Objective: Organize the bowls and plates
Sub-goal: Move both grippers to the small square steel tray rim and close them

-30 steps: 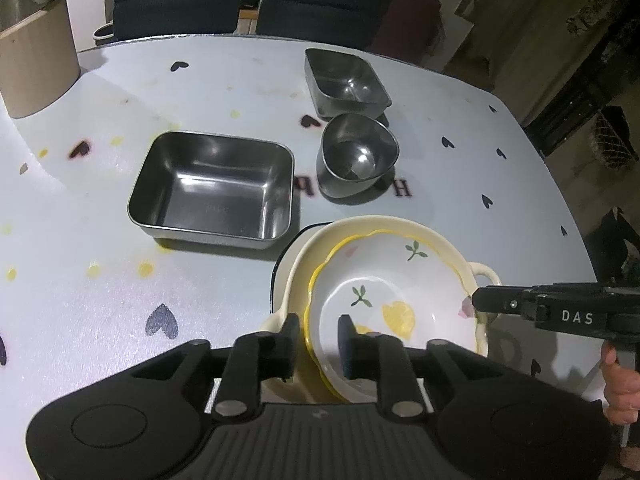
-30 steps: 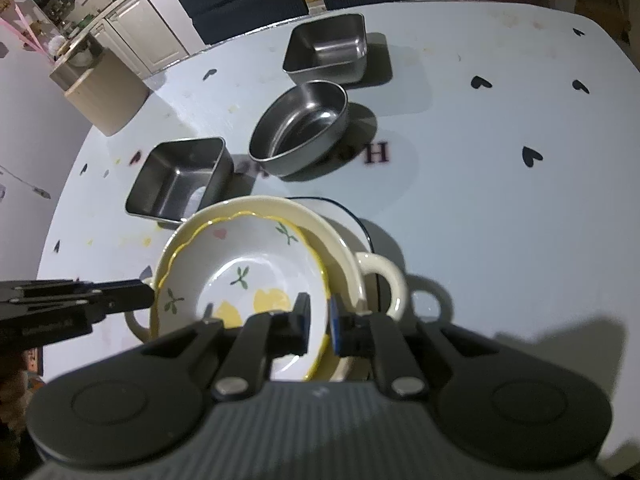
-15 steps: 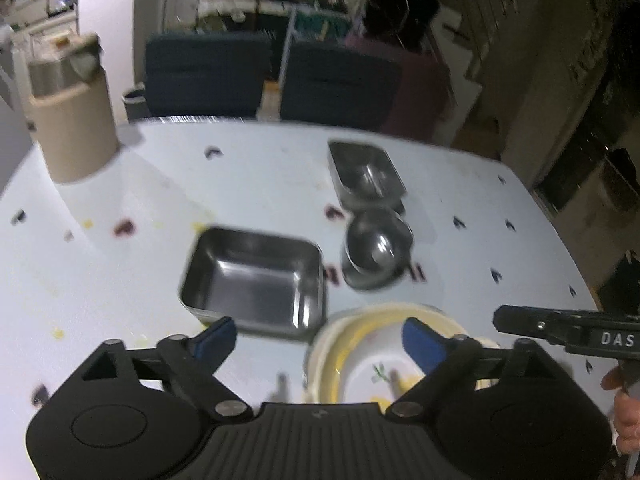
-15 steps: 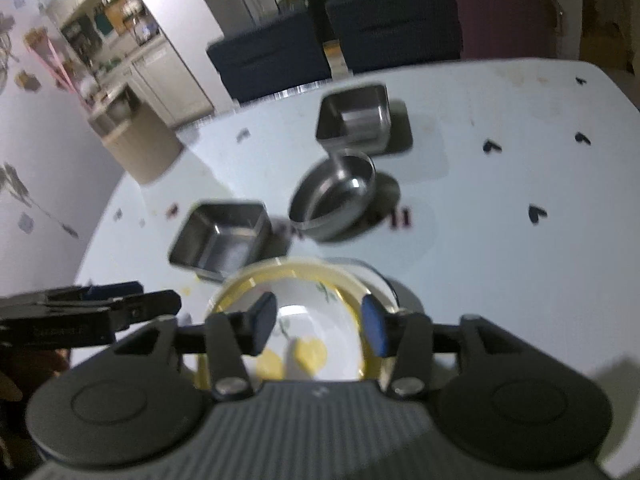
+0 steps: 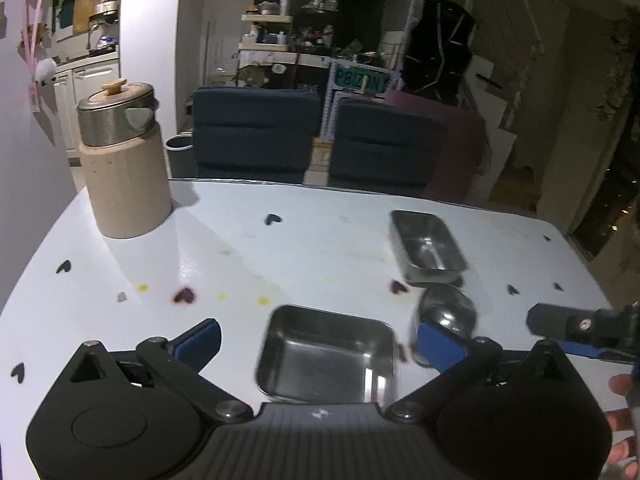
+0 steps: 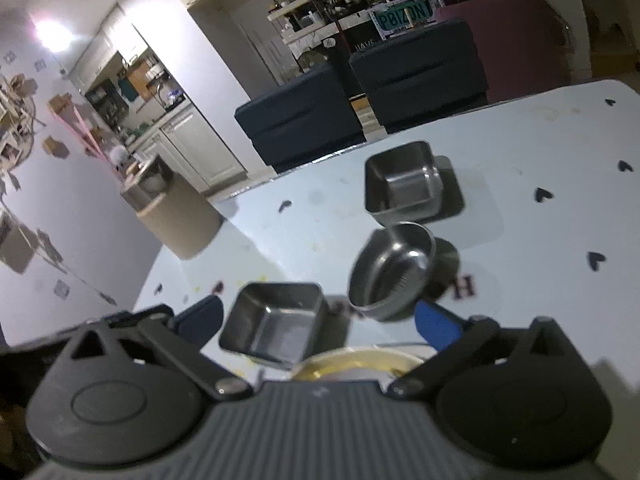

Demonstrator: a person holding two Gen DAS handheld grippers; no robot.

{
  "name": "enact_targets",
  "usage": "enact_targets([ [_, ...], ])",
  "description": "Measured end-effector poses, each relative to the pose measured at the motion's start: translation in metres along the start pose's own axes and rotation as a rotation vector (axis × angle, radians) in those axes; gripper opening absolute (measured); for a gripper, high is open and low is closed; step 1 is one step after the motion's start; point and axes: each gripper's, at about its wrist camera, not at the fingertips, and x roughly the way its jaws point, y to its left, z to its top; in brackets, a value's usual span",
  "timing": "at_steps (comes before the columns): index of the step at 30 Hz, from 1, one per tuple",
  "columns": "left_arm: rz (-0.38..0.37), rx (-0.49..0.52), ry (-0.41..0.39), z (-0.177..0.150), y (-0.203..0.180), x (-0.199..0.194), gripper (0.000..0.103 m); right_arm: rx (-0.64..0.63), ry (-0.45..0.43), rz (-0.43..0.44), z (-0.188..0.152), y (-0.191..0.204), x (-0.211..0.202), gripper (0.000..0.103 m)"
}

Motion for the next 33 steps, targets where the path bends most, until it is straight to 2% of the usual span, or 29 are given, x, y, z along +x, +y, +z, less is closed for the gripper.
enact_targets([
  [5,0.047,-0.01,0.015,0.005,0.022,0.026,0.103,0.03,0.02,0.028,0.008,0.007,0.03,0.103],
  [7,0.038,-0.022,0.038,0.006,0.032,0.038,0.099,0.061,0.025,0.037,0.01,0.006,0.043,0.103],
  [9,0.028,-0.049,0.064,0.006,0.042,0.05,0.085,0.12,0.055,0.047,0.011,0.001,0.059,0.103],
  [11,0.014,-0.084,0.099,0.004,0.05,0.062,0.076,0.151,0.107,-0.002,0.011,-0.002,0.074,0.103],
  [14,0.017,-0.076,0.137,0.0,0.054,0.078,0.063,0.167,0.176,-0.02,0.008,-0.005,0.098,0.085],
  [15,0.019,-0.067,0.147,-0.002,0.053,0.082,0.06,0.172,0.194,-0.011,0.007,-0.006,0.104,0.078],
  [17,0.021,-0.055,0.168,-0.005,0.053,0.09,0.057,0.18,0.222,0.002,0.006,-0.007,0.115,0.07],
  [19,0.024,-0.043,0.183,-0.007,0.053,0.097,0.052,0.17,0.243,-0.009,0.003,-0.006,0.123,0.059],
  [22,0.032,-0.036,0.201,-0.01,0.055,0.104,0.046,0.164,0.271,-0.023,-0.002,-0.003,0.132,0.053],
  [26,0.036,-0.046,0.217,-0.012,0.058,0.11,0.031,0.139,0.302,-0.037,-0.005,0.002,0.144,0.041],
  [31,0.015,-0.056,0.225,-0.013,0.059,0.116,0.022,0.105,0.32,-0.057,-0.011,0.005,0.154,0.031],
  [33,0.002,-0.056,0.232,-0.014,0.058,0.117,0.013,0.088,0.324,-0.074,-0.012,0.008,0.157,0.026],
])
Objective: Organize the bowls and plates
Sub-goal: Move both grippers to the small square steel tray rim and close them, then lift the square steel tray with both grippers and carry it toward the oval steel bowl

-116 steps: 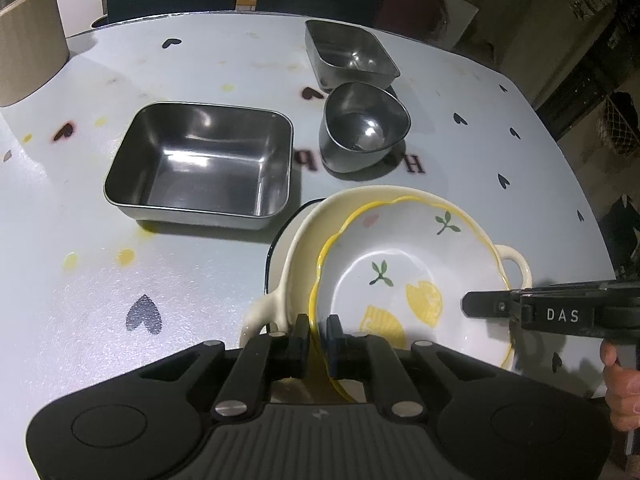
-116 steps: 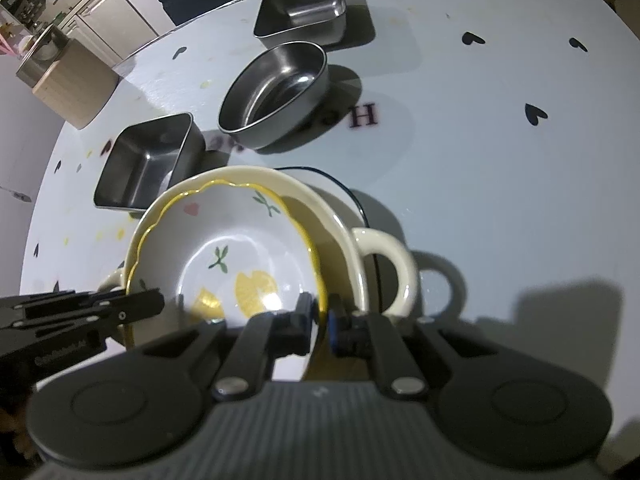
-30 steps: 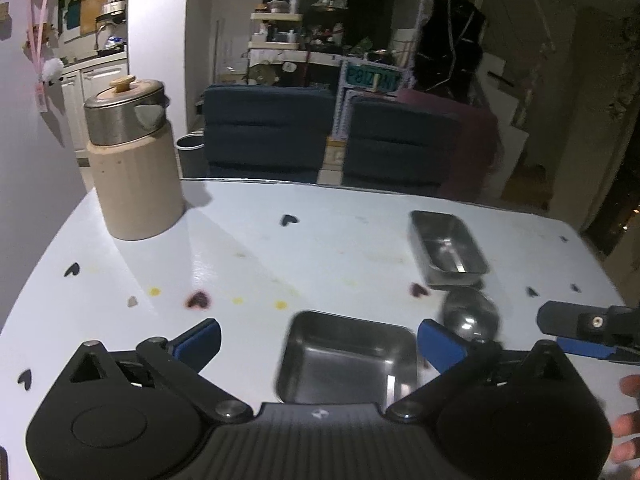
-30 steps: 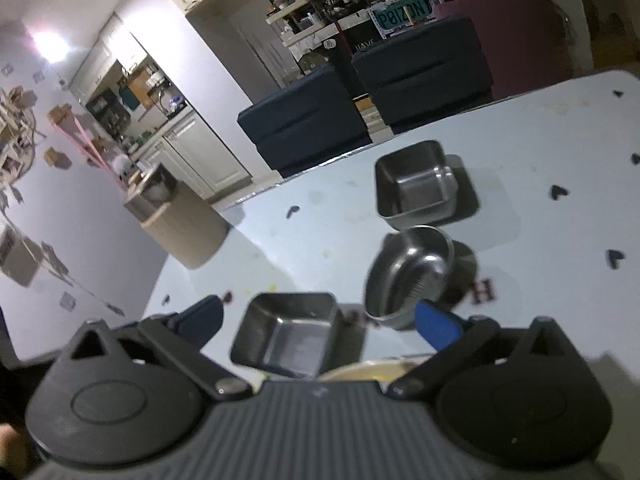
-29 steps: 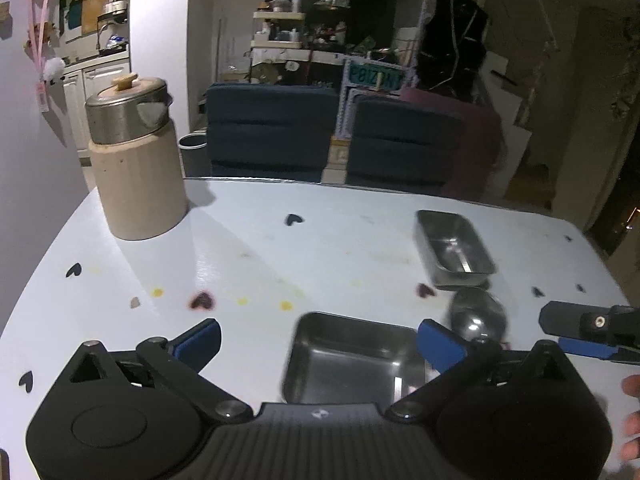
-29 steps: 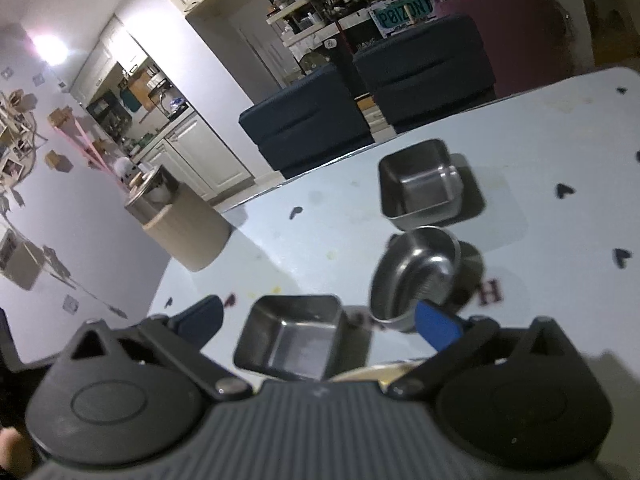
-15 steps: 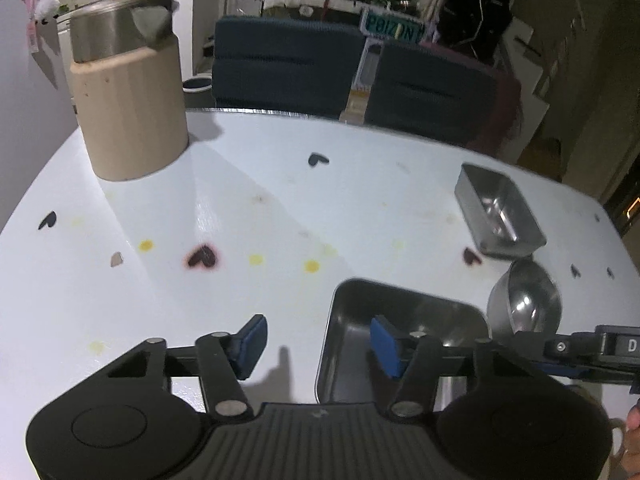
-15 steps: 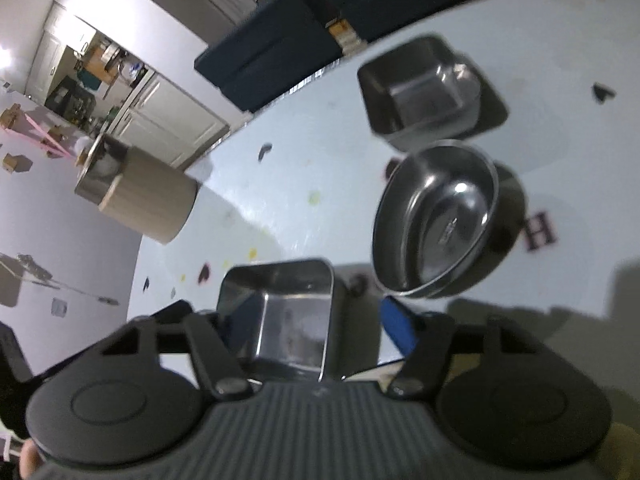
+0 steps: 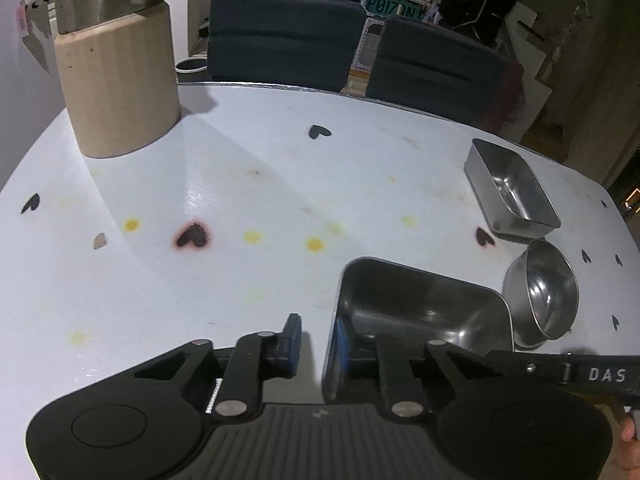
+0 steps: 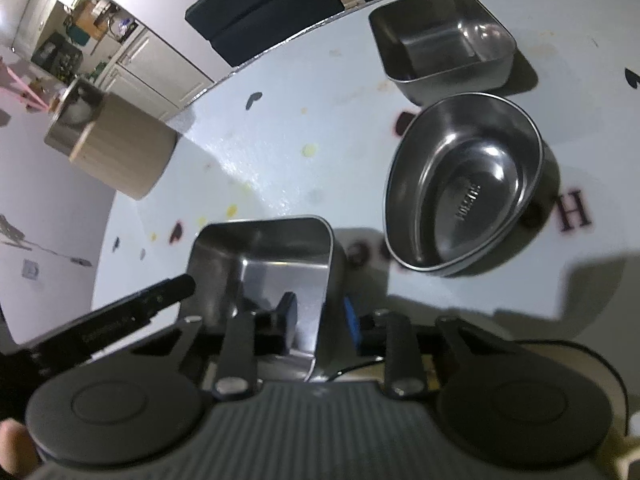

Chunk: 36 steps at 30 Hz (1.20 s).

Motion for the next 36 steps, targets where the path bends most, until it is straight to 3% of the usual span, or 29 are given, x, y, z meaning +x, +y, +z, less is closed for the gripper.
enact_targets([
  [2,-0.013,0.003,0.014,-0.001,-0.002,0.001,0.005,-0.011,0.004,-0.003,-0.001,0.001,0.002,0.021],
  [5,-0.01,0.013,0.014,-0.002,-0.004,-0.001,0.004,-0.039,0.003,-0.013,-0.001,0.003,0.003,0.014],
  [11,-0.051,-0.036,-0.064,0.002,-0.004,-0.025,0.003,-0.061,-0.041,0.006,0.003,0.003,-0.005,0.011],
  [20,-0.15,-0.067,-0.164,0.004,-0.034,-0.08,0.002,-0.076,-0.184,0.071,0.013,-0.003,-0.074,0.009],
  [28,-0.209,-0.052,-0.232,-0.004,-0.09,-0.123,0.002,-0.115,-0.284,0.074,0.004,-0.021,-0.138,0.008],
  [36,-0.28,0.012,-0.233,-0.019,-0.163,-0.127,0.003,-0.096,-0.368,0.025,-0.011,-0.068,-0.198,0.008],
])
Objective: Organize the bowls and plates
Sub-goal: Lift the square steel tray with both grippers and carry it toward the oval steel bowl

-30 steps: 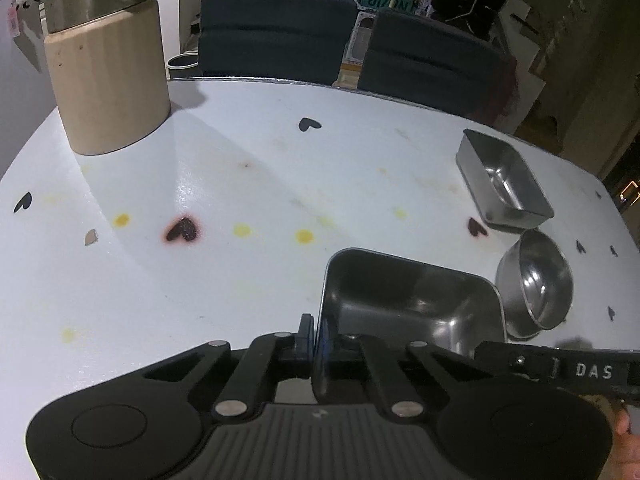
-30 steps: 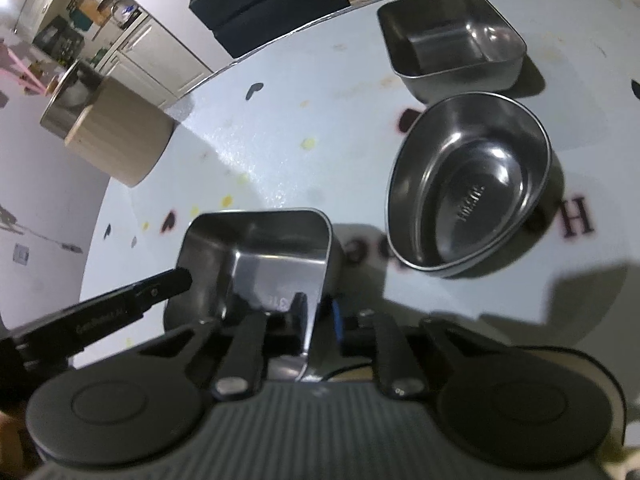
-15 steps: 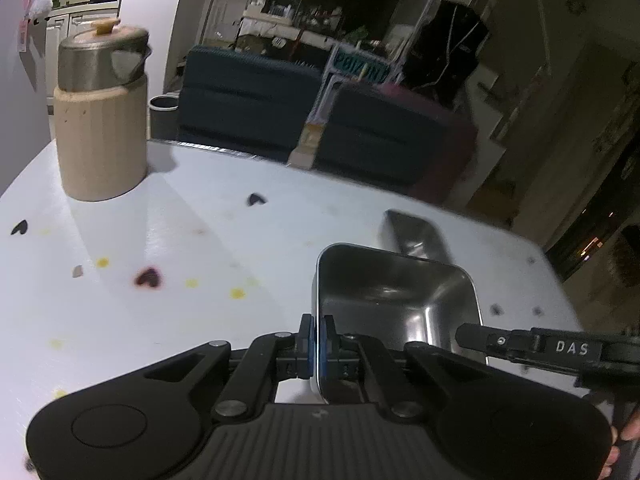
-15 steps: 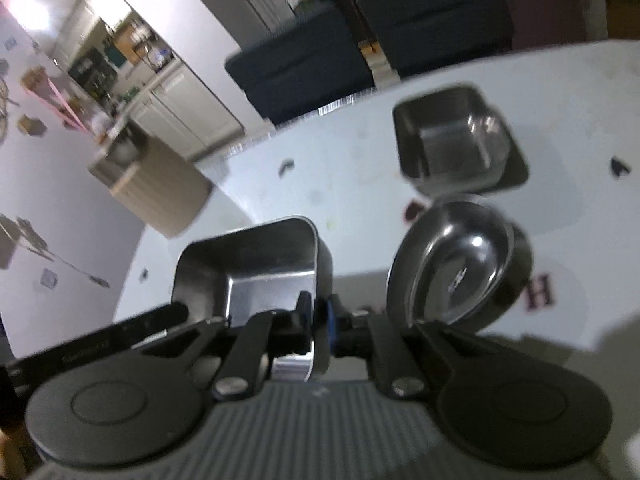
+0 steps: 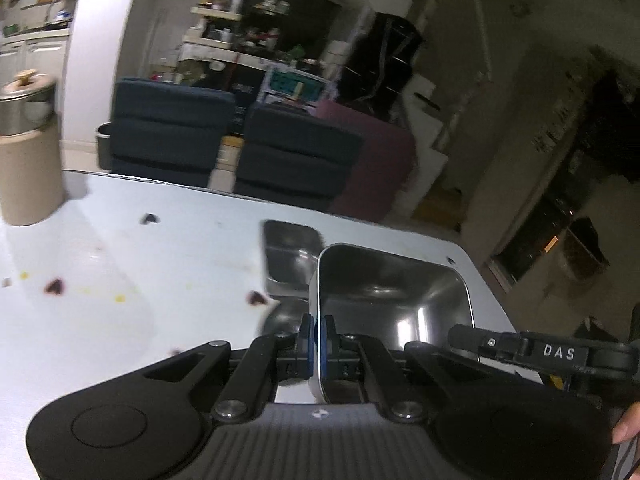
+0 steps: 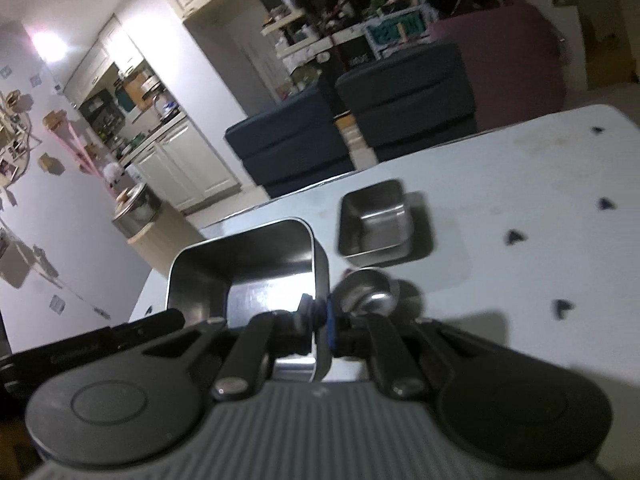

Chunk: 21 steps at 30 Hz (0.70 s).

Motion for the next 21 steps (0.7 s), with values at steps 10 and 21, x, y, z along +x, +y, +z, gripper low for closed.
enact_targets([
  [10,-0.059,0.073,0.099,-0.024,-0.077,0.06,0.003,0.077,-0.009,-0.141,-0.008,-0.082,-0.033,0.007],
  [21,-0.06,0.09,0.219,-0.061,-0.11,0.125,0.004,0.162,0.047,-0.262,-0.016,-0.147,-0.025,0.007],
])
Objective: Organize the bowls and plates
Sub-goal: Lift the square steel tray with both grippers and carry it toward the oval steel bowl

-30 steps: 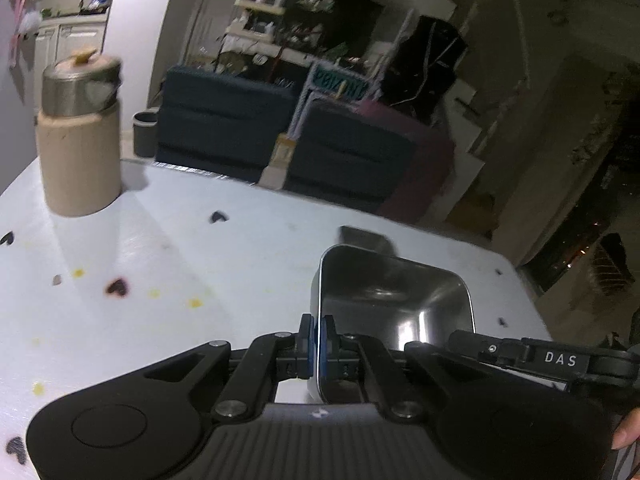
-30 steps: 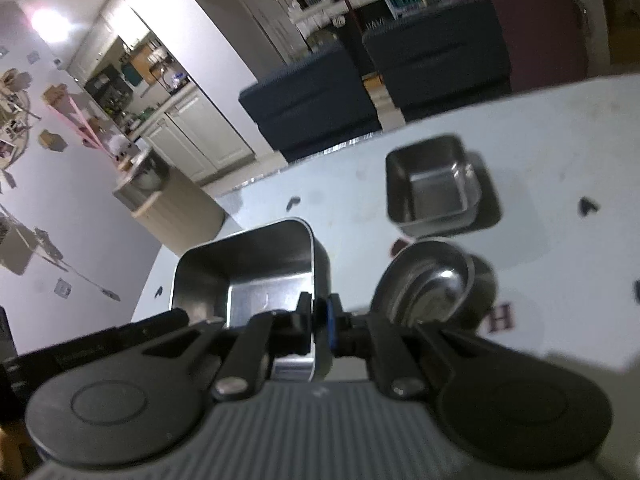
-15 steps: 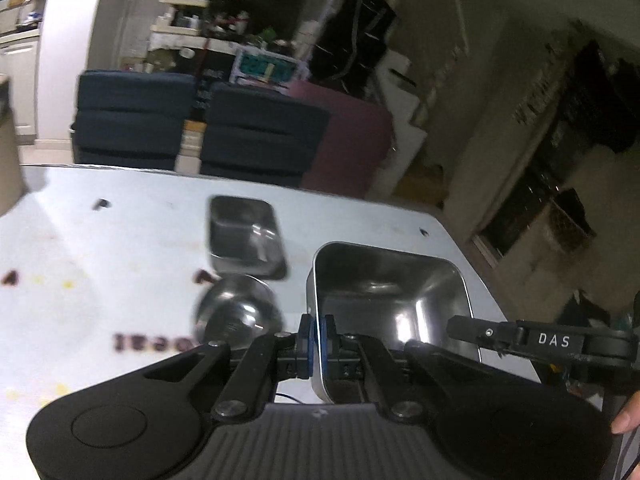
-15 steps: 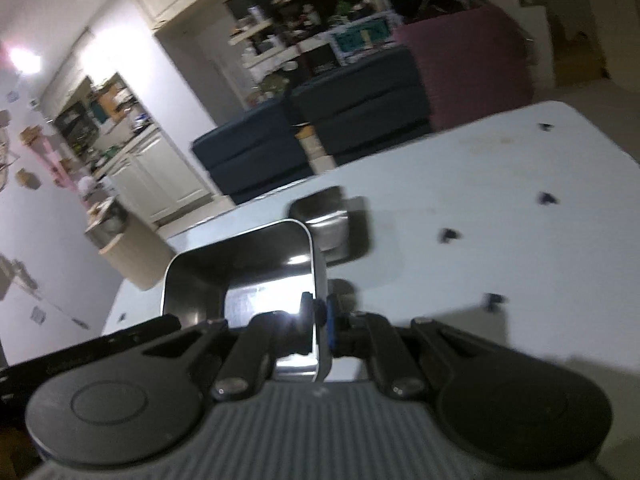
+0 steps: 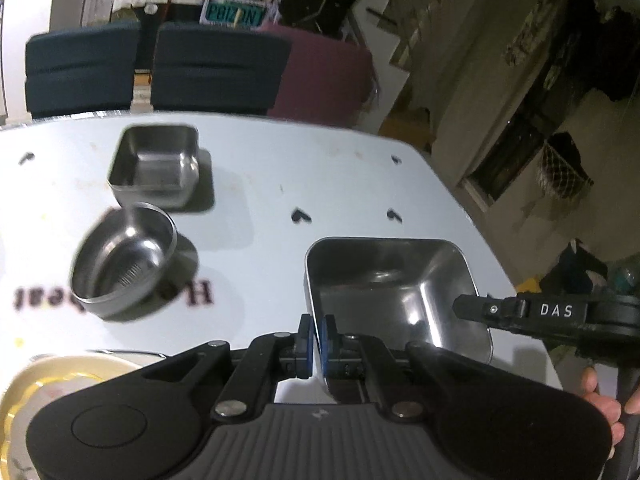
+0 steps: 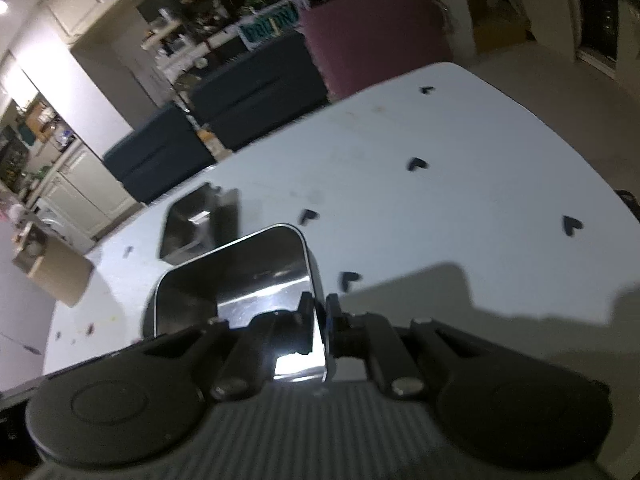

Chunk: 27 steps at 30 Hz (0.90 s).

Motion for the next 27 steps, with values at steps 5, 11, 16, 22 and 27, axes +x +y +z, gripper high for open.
enact_targets([
  [5,0.011,0.006,0.064,-0.012,0.001,0.025,0.004,-0.017,0.05,-0.058,-0.006,-0.012,0.021,0.007],
  [11,0.038,0.046,0.107,-0.02,0.001,0.046,0.005,-0.056,0.087,-0.11,-0.011,-0.009,0.053,0.007],
  [16,0.057,0.055,0.119,-0.02,0.006,0.053,0.005,-0.072,0.107,-0.128,-0.011,0.0,0.068,0.007],
  [22,0.057,0.069,0.133,-0.019,0.008,0.059,0.006,-0.064,0.13,-0.144,-0.006,0.001,0.086,0.007],
  [27,0.052,0.069,0.131,-0.017,0.01,0.059,0.006,-0.067,0.127,-0.152,-0.005,0.004,0.085,0.007],
])
